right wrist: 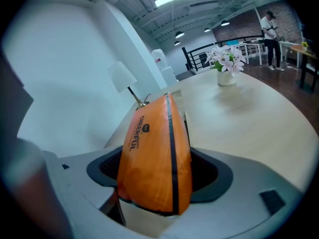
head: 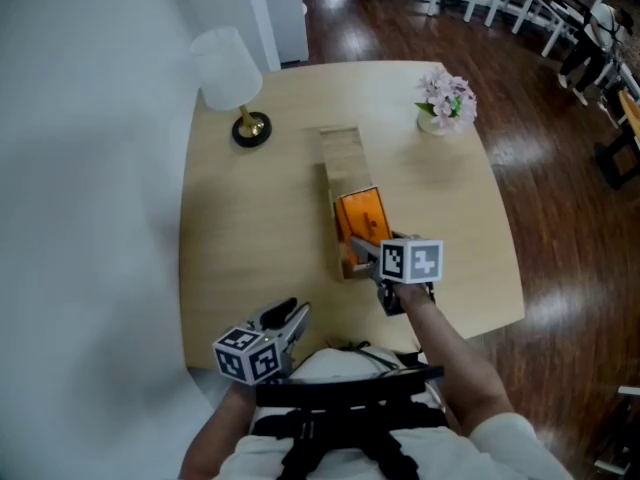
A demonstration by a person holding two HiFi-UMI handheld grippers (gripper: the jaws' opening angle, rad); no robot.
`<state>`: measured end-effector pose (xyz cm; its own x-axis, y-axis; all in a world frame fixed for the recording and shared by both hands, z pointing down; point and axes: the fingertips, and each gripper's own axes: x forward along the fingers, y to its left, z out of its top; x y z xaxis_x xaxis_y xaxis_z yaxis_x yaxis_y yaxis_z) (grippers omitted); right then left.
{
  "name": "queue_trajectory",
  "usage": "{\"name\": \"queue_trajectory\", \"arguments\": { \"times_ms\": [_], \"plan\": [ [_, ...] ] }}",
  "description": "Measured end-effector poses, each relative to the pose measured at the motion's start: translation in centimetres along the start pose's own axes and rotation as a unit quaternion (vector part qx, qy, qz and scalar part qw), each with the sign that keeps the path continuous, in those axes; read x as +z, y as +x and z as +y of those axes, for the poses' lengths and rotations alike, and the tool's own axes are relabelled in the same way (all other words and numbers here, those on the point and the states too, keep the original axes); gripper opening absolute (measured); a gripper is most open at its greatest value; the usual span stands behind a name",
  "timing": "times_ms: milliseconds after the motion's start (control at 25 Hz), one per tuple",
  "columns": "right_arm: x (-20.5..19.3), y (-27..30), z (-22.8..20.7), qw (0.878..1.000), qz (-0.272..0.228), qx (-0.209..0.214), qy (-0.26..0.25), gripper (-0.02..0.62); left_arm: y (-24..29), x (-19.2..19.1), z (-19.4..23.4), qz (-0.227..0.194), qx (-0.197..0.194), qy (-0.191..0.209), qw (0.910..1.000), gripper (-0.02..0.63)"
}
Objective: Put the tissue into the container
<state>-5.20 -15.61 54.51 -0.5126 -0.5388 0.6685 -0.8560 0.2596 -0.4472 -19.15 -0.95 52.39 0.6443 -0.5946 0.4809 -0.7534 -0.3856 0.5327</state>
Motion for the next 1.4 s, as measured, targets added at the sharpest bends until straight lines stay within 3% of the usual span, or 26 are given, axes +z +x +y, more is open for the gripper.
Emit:
{"name": "queue_trajectory", "arguments": {
  "times_ms": [440,920,1400],
  "plan": [
    [-1.5,2.3,-0.3,0.999,0.004,-0.038,-0.002,0.396,-1.5,-0.3,0.9,0.003,0.007,0.002,1.0000,0.155],
    [-1.7,1.9,0.2,1.000,0.007,-0.020,0.005,0.416,-1.6,-0.3,0.3,0.008,0.002,0.010,0.9999,0.155],
    [-0.6,-2.1,0.2,1.000,-0.022,-0.003,-0.021,0.416,-0.3,0.1,-1.1,0.001,-0.015,0.016,0.9998,0.144]
  ]
}}
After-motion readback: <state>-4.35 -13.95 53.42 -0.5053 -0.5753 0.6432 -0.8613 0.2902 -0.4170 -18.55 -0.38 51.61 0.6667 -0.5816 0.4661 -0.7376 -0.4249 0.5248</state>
